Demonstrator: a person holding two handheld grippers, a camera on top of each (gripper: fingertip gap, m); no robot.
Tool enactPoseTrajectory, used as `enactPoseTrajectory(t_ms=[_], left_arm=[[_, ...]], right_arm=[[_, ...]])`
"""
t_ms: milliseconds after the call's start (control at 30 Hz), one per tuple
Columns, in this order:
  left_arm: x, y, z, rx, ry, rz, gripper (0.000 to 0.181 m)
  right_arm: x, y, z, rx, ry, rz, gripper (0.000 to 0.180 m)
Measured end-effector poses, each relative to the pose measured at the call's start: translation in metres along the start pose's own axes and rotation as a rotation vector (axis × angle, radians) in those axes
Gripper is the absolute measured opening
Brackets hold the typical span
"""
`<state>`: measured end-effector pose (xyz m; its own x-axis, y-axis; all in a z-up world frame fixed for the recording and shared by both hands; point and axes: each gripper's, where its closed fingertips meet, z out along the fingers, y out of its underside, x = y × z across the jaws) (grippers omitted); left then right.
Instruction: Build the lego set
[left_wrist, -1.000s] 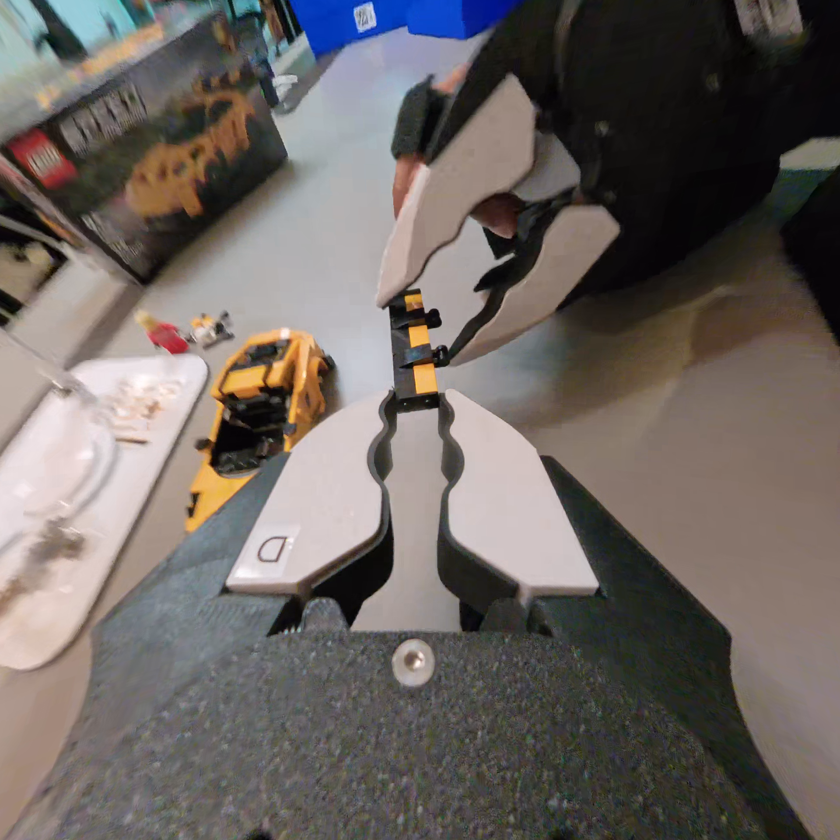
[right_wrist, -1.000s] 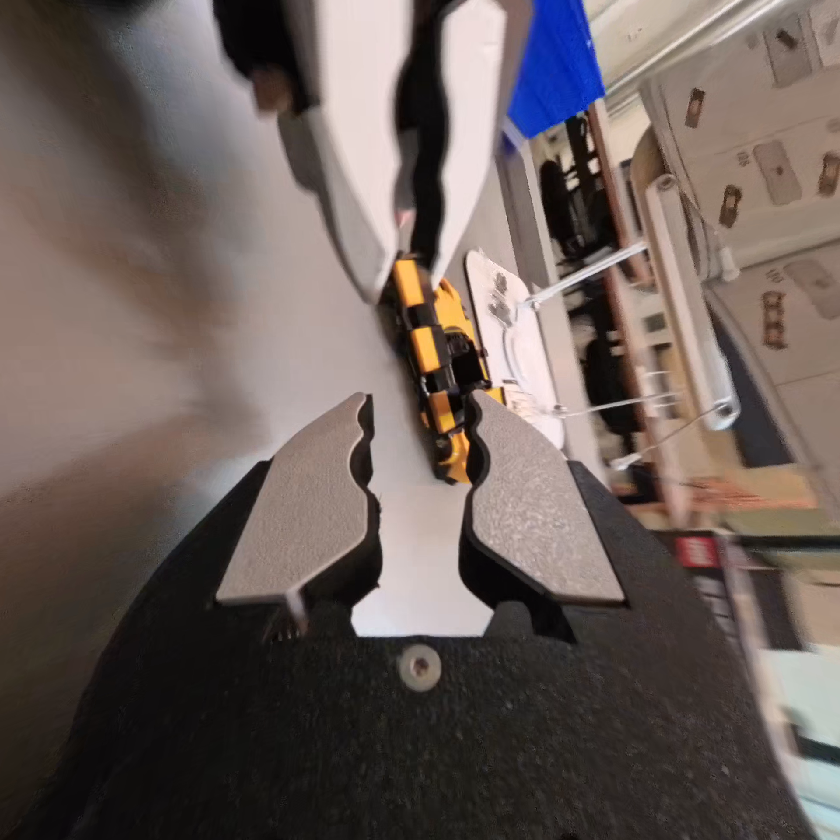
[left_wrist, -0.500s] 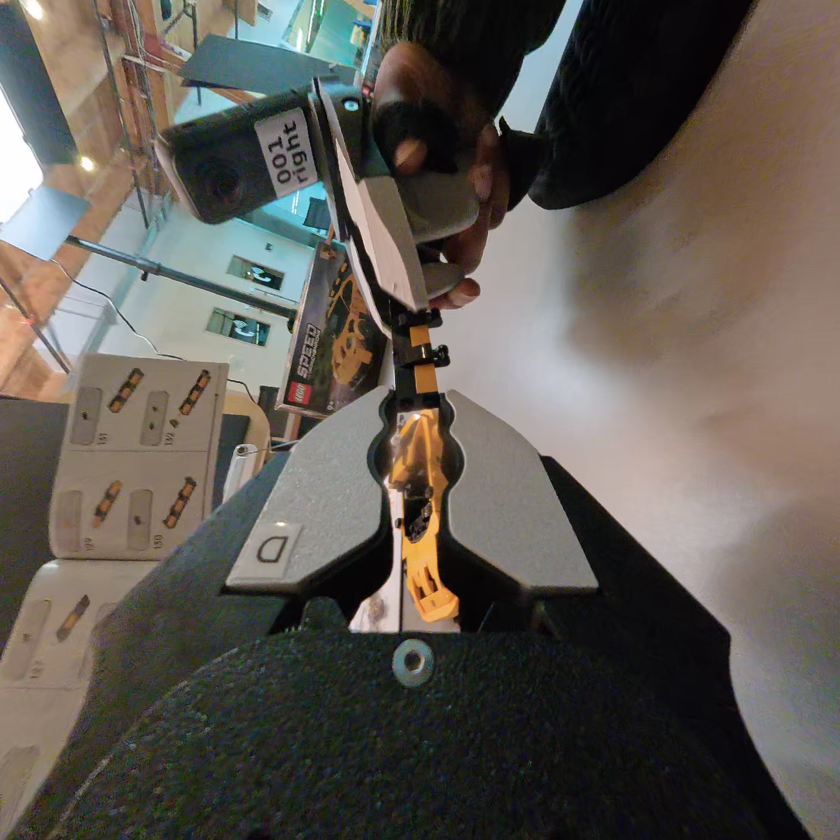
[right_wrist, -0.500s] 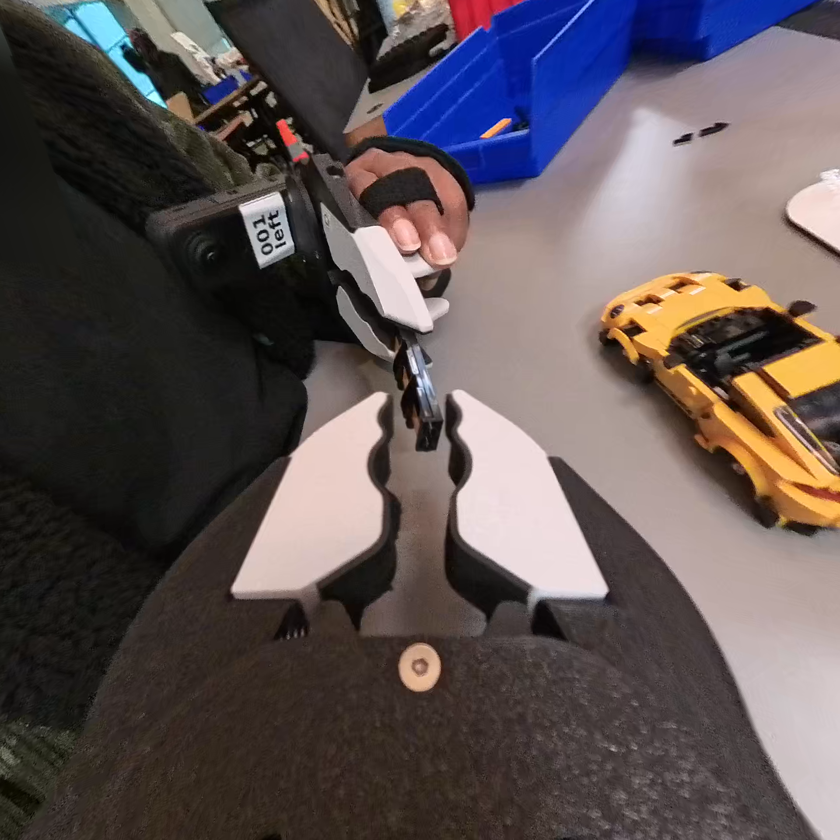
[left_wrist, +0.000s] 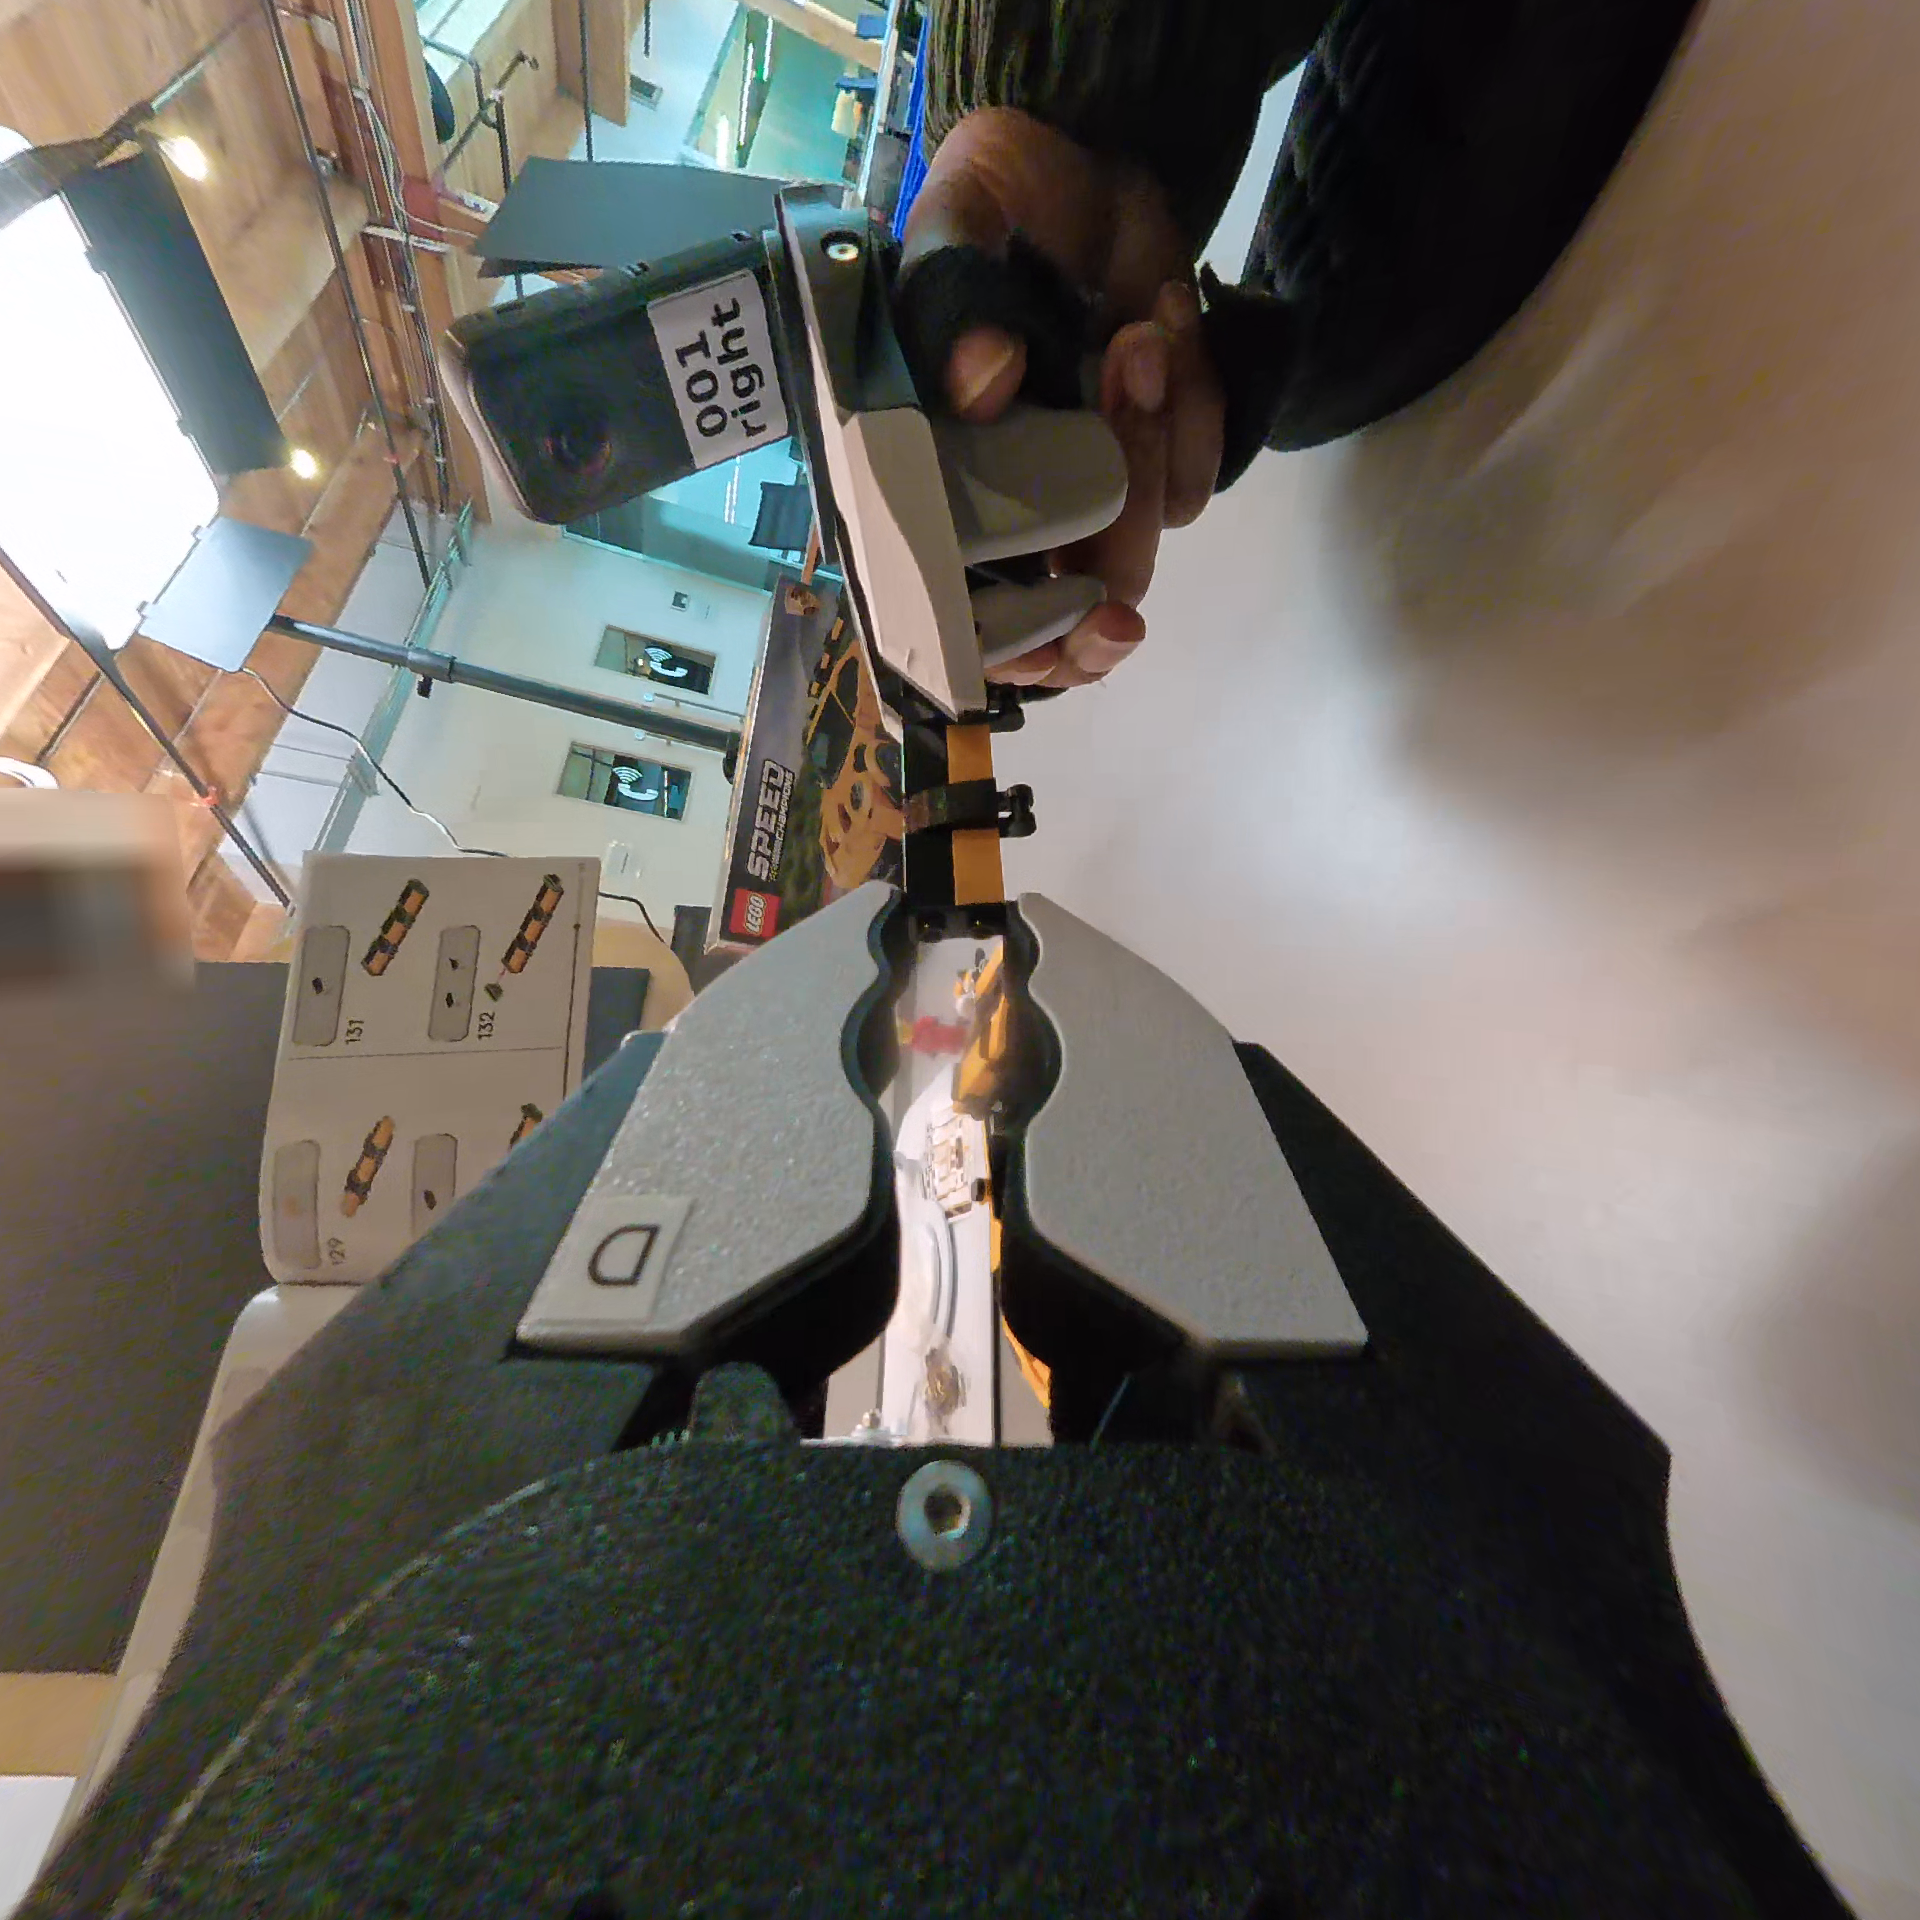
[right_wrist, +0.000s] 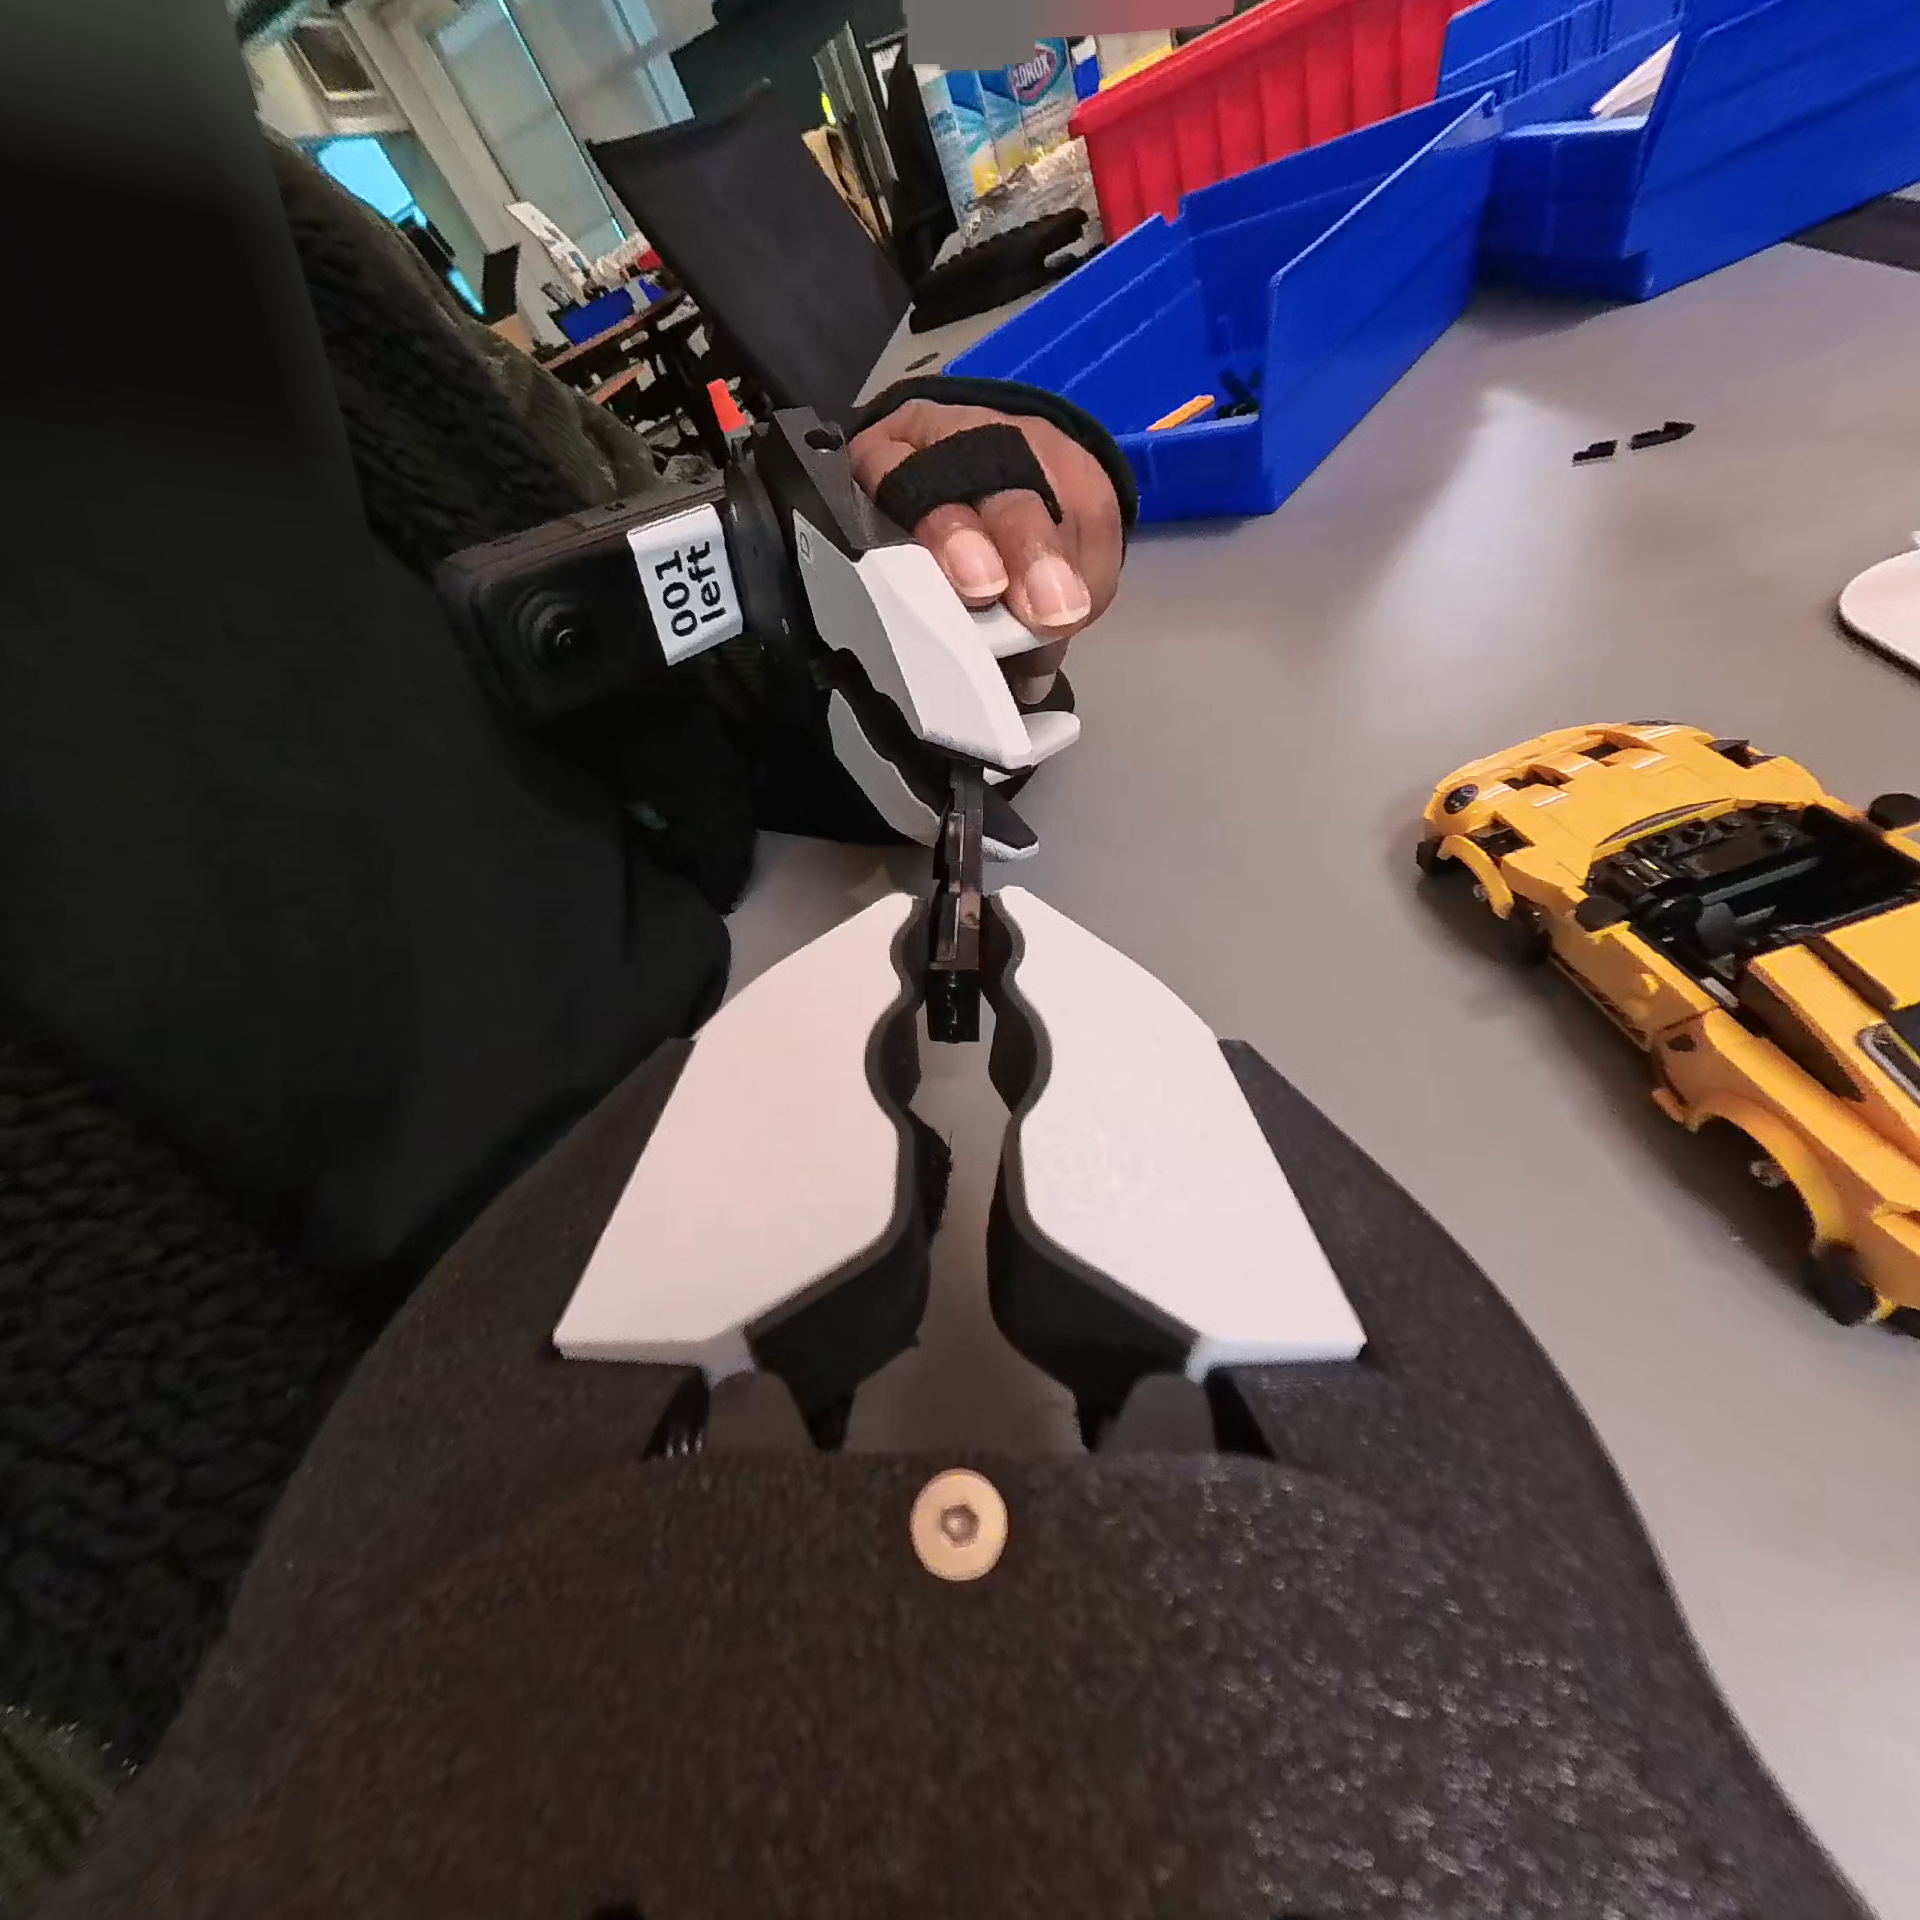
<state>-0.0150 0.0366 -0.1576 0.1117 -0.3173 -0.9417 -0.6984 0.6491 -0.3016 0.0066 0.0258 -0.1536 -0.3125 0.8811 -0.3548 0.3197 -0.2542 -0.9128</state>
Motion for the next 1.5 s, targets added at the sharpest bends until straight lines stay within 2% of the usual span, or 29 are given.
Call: enactPoseTrajectory(t_ms=[167, 267, 433, 600, 800, 900, 1000, 1133, 1233, 1333, 1500], left_arm=[[-0.001, -0.001, 0.000, 0.006, -0.008, -0.017, 0.018], [-0.003, -0.001, -0.001, 0.022, 0.001, -0.079, 0.030], [-0.001, -0.004, -0.002, 0.037, 0.010, -0.070, 0.028], [0.005, -0.004, -0.001, 0.035, 0.046, -0.089, 0.017], [0.008, 0.000, 0.001, 0.015, 0.074, -0.134, 0.017], [0.006, 0.000, 0.001, 0.037, 0.103, -0.273, 0.017], [0.006, 0.004, 0.001, 0.071, 0.185, -0.502, 0.017], [0.014, 0.012, 0.004, 0.068, 0.369, -0.885, 0.017], [0.029, 0.014, 0.005, 0.023, 0.528, -1.094, 0.017], [0.038, 0.013, 0.005, 0.016, 0.600, -1.143, 0.017], [0.044, 0.017, 0.005, -0.008, 0.613, -1.123, 0.017]], right_arm=[[-0.001, 0.000, -0.001, -0.011, 0.032, -0.074, 0.009], [-0.002, 0.001, 0.000, -0.021, 0.058, -0.136, 0.009], [-0.001, 0.002, -0.002, -0.011, 0.076, -0.161, 0.009], [0.003, 0.005, -0.002, -0.020, 0.070, -0.087, 0.009], [0.012, 0.009, -0.001, -0.017, 0.091, -0.001, 0.011], [0.018, 0.006, -0.007, -0.008, 0.153, -0.041, 0.021], [0.024, 0.005, -0.012, -0.057, 0.265, -0.167, 0.028], [0.030, 0.011, -0.017, -0.171, 0.424, -0.378, 0.031], [0.034, 0.026, -0.014, -0.261, 0.460, -0.422, 0.028], [0.034, 0.037, -0.009, -0.289, 0.413, -0.395, 0.016], [0.040, 0.047, -0.005, -0.371, 0.384, -0.407, 0.016]])
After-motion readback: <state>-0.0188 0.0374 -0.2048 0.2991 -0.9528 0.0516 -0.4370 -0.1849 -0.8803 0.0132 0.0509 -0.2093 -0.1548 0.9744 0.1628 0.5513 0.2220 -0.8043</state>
